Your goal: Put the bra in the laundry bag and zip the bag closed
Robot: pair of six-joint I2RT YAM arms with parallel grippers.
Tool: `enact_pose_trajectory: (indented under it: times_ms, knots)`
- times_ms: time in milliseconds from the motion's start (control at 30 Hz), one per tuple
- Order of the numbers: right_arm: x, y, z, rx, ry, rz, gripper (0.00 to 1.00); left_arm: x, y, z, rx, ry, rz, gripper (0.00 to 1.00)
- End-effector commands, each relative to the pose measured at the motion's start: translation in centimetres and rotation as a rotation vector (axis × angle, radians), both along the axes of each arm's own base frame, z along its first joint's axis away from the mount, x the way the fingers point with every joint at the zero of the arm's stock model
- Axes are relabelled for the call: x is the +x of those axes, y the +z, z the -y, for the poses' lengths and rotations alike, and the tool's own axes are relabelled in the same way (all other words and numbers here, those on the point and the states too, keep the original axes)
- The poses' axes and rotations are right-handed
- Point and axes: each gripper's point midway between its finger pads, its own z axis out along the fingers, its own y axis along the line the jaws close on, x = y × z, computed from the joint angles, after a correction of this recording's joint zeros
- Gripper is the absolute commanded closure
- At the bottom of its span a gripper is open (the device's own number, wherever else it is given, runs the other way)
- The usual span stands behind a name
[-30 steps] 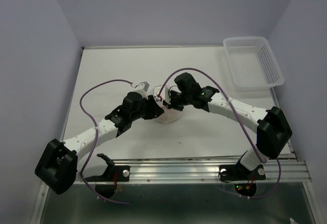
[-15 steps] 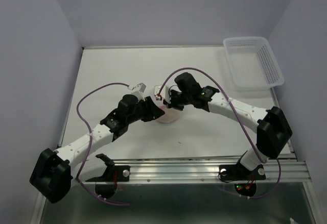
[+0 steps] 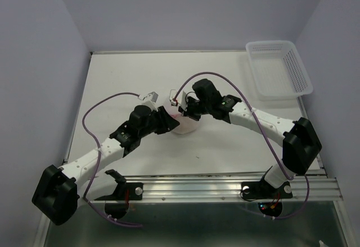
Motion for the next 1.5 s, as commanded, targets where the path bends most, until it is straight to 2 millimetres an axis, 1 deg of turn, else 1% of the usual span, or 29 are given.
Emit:
enact_pose_trajectory:
  times_ms: [0, 33, 100, 200, 267, 400, 567, 667, 733, 900, 1033, 1167, 1467]
  knots:
    - [0.5, 2.7, -0.8, 0.097, -0.04, 0.026, 0.99, 2.0, 3.0, 1.1, -0.043, 0.006, 0.111, 0.55]
    - [0.5, 2.7, -0.8, 0.098, -0.044, 0.023, 0.99, 2.0, 3.0, 1.5, -0.047, -0.007, 0.11, 0.55]
    - [0.5, 2.7, -0.8, 0.105, -0.045, 0.016, 0.99, 2.1, 2.2, 1.8, -0.034, -0.02, 0.088, 0.55]
    - [0.3, 2.6, -0.8, 0.107, -0.044, 0.013, 0.99, 2.4, 2.0, 1.5, -0.028, 0.003, 0.092, 0.56]
    - [0.5, 2.7, -0.8, 0.108, -0.051, 0.021, 0.99, 2.9, 2.2, 1.2, -0.012, 0.029, 0.102, 0.56]
    - [0.6, 3.0, -0.9, 0.113, -0.052, 0.024, 0.98, 3.2, 2.4, 0.7, 0.002, 0.052, 0.114, 0.56]
    - [0.7, 2.6, -1.0, 0.107, -0.054, 0.015, 0.98, 3.6, 2.8, 1.0, -0.006, 0.05, 0.13, 0.56]
    - [0.8, 2.6, -1.0, 0.107, -0.054, 0.018, 0.98, 3.4, 2.8, 1.5, -0.02, 0.028, 0.126, 0.59]
    - [0.8, 2.6, -1.0, 0.106, -0.055, 0.016, 0.98, 3.4, 2.9, 1.5, -0.024, 0.029, 0.124, 0.64]
    - [0.9, 2.3, -1.0, 0.101, -0.064, 0.01, 0.98, 3.3, 3.4, 1.2, -0.027, 0.036, 0.136, 0.69]
    - [0.9, 2.4, -1.0, 0.105, -0.064, 0.01, 0.98, 3.5, 2.8, 0.7, 0.005, 0.062, 0.115, 0.71]
    - [0.7, 2.4, -1.0, 0.108, -0.057, 0.006, 0.98, 3.7, 2.3, 1.0, 0.015, 0.06, 0.097, 0.71]
    - [0.6, 2.4, -1.0, 0.107, -0.061, 0.003, 0.98, 4.1, 2.5, 1.3, -0.01, 0.067, 0.107, 0.71]
